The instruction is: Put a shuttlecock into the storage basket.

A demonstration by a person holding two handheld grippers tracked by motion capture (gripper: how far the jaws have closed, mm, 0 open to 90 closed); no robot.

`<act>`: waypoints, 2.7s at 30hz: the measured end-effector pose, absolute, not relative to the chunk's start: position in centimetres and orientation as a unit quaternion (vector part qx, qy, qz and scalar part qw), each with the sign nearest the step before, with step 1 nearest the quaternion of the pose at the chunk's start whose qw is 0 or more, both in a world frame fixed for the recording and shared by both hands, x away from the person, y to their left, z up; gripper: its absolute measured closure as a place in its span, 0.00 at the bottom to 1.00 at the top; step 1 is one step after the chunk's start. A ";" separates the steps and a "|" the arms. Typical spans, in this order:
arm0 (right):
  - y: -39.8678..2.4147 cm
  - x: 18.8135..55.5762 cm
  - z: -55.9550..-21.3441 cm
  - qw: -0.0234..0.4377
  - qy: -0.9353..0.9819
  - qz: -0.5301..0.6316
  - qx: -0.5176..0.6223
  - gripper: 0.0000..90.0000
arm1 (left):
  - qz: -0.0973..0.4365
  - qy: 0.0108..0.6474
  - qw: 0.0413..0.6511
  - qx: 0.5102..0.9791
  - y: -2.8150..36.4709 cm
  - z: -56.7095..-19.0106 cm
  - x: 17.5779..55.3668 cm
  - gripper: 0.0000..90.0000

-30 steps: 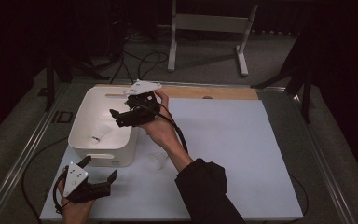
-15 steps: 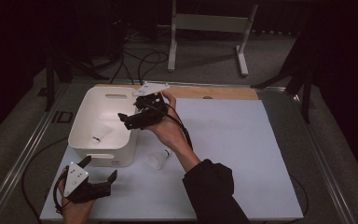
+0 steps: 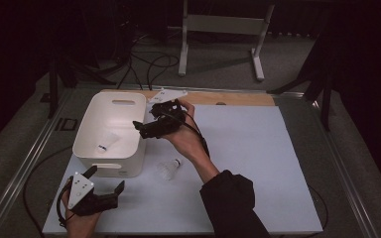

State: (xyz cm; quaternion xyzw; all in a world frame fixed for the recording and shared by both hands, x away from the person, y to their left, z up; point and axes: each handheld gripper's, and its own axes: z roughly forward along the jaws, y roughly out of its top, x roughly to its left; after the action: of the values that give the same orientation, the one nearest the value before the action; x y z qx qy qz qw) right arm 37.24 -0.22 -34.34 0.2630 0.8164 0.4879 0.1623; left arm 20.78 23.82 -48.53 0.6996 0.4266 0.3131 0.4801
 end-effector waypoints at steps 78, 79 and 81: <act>-4.9 35.0 -39.8 0.163 0.837 0.437 0.286 0.09 | 0.314 0.426 0.478 0.701 23.7 -48.5 20.8 0.00; -4.9 34.9 -39.9 0.163 0.838 0.436 0.285 0.09 | 0.314 0.426 0.478 0.701 23.7 -48.5 20.8 0.00; -4.9 34.8 -40.0 0.160 0.839 0.435 0.285 0.09 | 0.314 0.427 0.478 0.701 23.7 -48.5 20.8 0.00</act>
State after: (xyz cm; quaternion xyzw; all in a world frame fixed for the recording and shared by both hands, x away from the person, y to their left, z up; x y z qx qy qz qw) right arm 34.82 -4.90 -40.03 0.2852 0.8390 0.4348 0.1601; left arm 20.78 23.75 -48.53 0.7011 0.4265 0.3137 0.4776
